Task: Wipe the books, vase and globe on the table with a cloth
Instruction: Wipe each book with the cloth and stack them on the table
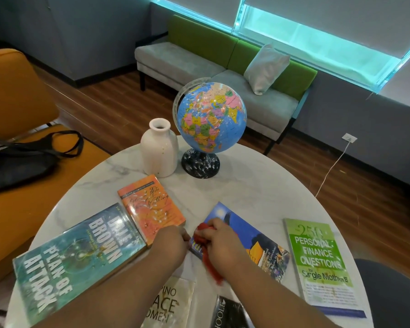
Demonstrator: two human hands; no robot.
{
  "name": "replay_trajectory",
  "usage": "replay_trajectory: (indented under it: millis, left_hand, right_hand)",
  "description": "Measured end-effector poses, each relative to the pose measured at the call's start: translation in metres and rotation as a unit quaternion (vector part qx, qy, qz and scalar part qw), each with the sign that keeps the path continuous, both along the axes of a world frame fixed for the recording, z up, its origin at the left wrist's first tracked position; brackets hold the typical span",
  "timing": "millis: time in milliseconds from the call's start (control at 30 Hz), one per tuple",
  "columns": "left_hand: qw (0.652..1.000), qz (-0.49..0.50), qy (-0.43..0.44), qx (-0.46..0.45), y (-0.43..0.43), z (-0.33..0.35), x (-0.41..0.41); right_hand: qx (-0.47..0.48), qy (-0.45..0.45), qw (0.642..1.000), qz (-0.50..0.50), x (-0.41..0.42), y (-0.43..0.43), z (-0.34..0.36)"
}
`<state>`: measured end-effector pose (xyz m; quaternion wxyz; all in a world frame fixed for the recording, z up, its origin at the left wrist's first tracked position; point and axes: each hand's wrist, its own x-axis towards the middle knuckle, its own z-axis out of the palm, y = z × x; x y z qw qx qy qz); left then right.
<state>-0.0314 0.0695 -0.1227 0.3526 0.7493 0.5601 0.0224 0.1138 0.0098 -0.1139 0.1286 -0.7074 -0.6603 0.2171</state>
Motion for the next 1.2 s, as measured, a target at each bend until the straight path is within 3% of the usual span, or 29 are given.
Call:
replay_trajectory:
  millis: [200, 400, 500, 567, 633, 667, 733, 800, 833, 933, 1000, 1100, 1200]
  left_hand:
    - [1.000, 0.013, -0.005, -0.014, -0.001, 0.002, 0.002]
    - [1.000, 0.018, -0.005, -0.014, 0.001, 0.004, 0.004]
    - [1.000, 0.018, 0.001, -0.013, 0.003, 0.004, 0.005]
    - [1.000, 0.010, 0.013, -0.011, 0.003, 0.004, 0.006]
    - [1.000, 0.003, 0.024, -0.008, 0.004, 0.004, 0.006]
    - [1.000, 0.001, 0.025, -0.009, 0.004, 0.005, 0.007]
    - [1.000, 0.000, 0.025, -0.015, 0.005, 0.005, 0.008]
    - [0.999, -0.007, 0.029, -0.019, 0.006, 0.007, 0.008]
    - [0.999, -0.009, 0.029, -0.021, 0.007, 0.007, 0.009]
    - [0.999, -0.014, 0.033, -0.019, 0.009, 0.011, 0.008]
    - [0.999, -0.020, 0.037, -0.014, 0.008, 0.013, 0.009]
    - [0.999, -0.020, 0.045, -0.009, 0.007, 0.017, 0.010]
    - [0.998, -0.026, 0.056, 0.005, 0.005, 0.019, 0.011]
  right_hand:
    - [0.000, 0.049, 0.999, 0.024, 0.011, -0.009, -0.004]
    - [-0.008, 0.020, 0.972, -0.233, 0.060, 0.034, -0.009]
    - [-0.012, -0.039, 0.984, -0.172, 0.041, 0.041, -0.008]
    - [0.015, -0.039, 0.998, -0.045, 0.017, 0.032, -0.009]
    - [0.012, -0.002, 0.999, 0.053, 0.011, 0.020, -0.006]
    - [0.007, 0.027, 0.998, 0.050, 0.016, 0.015, -0.006]
    - [0.012, 0.086, 0.993, -0.074, 0.037, 0.009, -0.006]
    - [0.021, 0.168, 0.945, -0.279, 0.061, 0.009, -0.006]
    - [0.018, 0.153, 0.933, -0.327, 0.069, 0.008, -0.006]
    - [-0.019, -0.046, 0.982, -0.184, 0.050, 0.005, -0.010]
    - [0.005, -0.103, 0.994, -0.045, 0.022, -0.005, -0.009]
    - [0.006, -0.035, 0.998, 0.046, 0.005, -0.032, -0.010]
    - [0.037, 0.023, 0.999, -0.014, 0.031, -0.057, -0.015]
